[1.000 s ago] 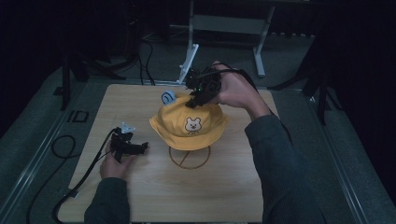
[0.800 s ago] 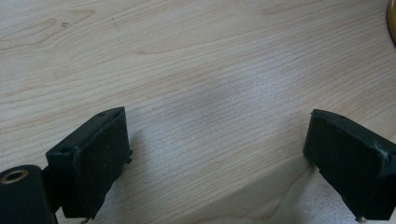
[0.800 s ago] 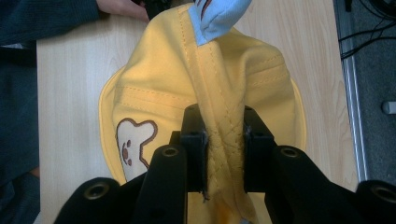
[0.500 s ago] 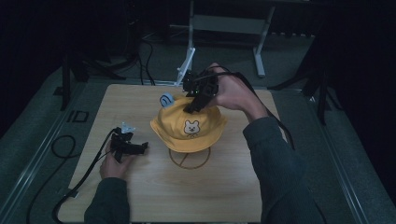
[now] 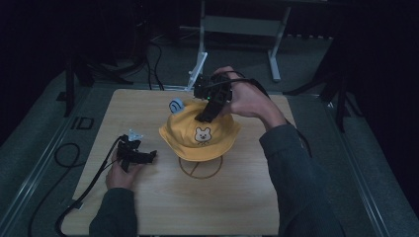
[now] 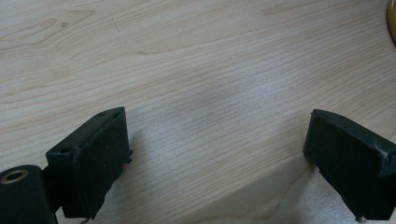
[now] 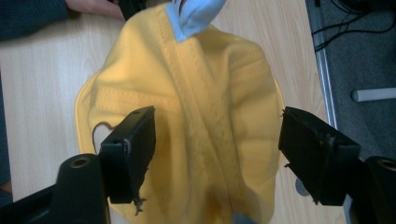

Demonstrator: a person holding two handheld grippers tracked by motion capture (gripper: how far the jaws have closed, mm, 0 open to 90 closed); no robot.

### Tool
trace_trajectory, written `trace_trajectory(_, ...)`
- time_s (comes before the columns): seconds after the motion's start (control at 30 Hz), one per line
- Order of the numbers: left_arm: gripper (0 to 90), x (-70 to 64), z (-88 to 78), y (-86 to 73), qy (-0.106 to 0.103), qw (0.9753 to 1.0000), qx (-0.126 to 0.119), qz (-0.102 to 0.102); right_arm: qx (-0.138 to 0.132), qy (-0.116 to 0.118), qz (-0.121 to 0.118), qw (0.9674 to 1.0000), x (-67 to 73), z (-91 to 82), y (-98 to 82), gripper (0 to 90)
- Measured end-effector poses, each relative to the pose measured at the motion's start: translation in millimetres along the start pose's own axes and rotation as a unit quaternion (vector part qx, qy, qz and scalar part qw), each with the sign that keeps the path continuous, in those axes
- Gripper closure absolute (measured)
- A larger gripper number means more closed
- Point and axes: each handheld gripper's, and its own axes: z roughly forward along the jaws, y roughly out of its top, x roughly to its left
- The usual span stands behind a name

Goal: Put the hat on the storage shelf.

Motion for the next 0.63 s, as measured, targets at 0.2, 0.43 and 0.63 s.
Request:
trace_trajectory(0.2, 6.8, 0.0, 0.0, 0.0, 0.0, 1.0, 0.0, 0.0, 0.009, -0.023, 0.006, 0.9997, -1.9, -10.3, -8.9, 22.1)
trace_trajectory(0.43, 6.8, -0.1, 0.1, 0.0, 0.0, 1.0, -0.001, -0.001, -0.004, -0.036, 0.037, 0.9987, -9.6, -23.3, -26.9, 21.0)
trace_trajectory(0.63, 6.8, 0.0, 0.0, 0.0, 0.0, 1.0, 0.0, 0.0, -0.006, -0.043, 0.049, 0.9979, -15.2, -33.5, -47.6, 23.6)
